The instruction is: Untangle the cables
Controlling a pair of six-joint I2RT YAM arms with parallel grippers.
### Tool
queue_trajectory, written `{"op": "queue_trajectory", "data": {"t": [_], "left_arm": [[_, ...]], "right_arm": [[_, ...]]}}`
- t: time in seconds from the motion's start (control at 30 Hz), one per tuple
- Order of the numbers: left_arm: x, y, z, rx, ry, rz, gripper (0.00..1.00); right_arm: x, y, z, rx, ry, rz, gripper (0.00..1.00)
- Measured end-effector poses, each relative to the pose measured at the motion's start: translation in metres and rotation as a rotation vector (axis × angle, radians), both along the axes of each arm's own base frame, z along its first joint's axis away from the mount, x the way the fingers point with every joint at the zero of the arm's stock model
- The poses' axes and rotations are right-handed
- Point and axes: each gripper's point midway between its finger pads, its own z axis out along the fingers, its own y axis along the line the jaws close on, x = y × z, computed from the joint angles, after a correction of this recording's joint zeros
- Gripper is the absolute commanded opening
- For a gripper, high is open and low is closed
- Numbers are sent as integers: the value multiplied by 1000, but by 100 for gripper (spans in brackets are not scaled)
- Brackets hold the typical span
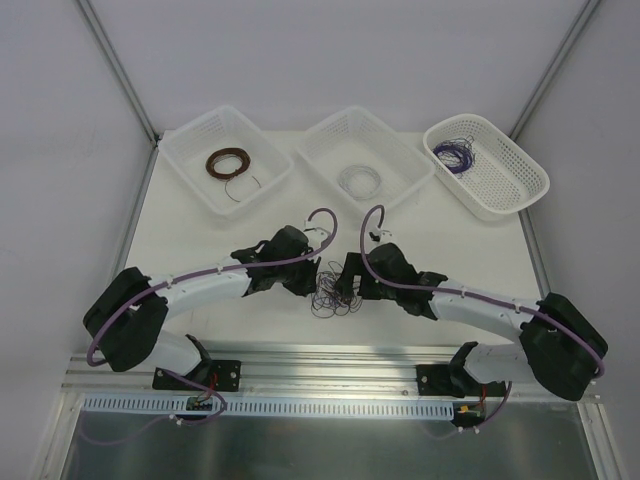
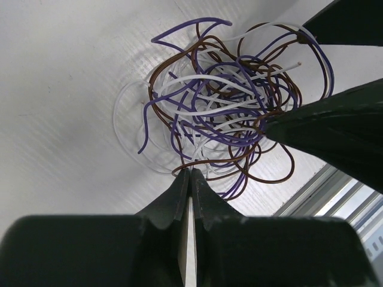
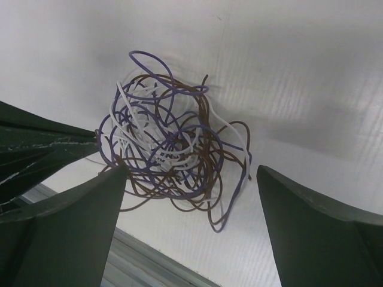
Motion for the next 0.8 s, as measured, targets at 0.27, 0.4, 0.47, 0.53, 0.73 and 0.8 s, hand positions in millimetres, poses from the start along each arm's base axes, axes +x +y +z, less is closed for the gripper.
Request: {"op": "queue_trajectory", "data": {"t": [0.27,0.4,0.47,0.53,0.73,0.8], "left_arm": [[0,0,27,-67,-44,18,0],[3,4,63,-141,-117,66,0],[6,10,79,-166,-151,104,0],[10,18,93,-184,-169,152,0],[27,58,135,-241,-231,348,0],[31,73,150,-256,-254,407,0]], "right_arm": [[3,11,-29,-6,65,-17,53],[3,10,-33,-12,76,-34,20],[4,5,-35,-27,78,-55,3],[4,-1,-35,-47,78,-76,1],[8,-38,-24,-130,50,-177,1],[11,-56,-18,-158,34,-226,1]]}}
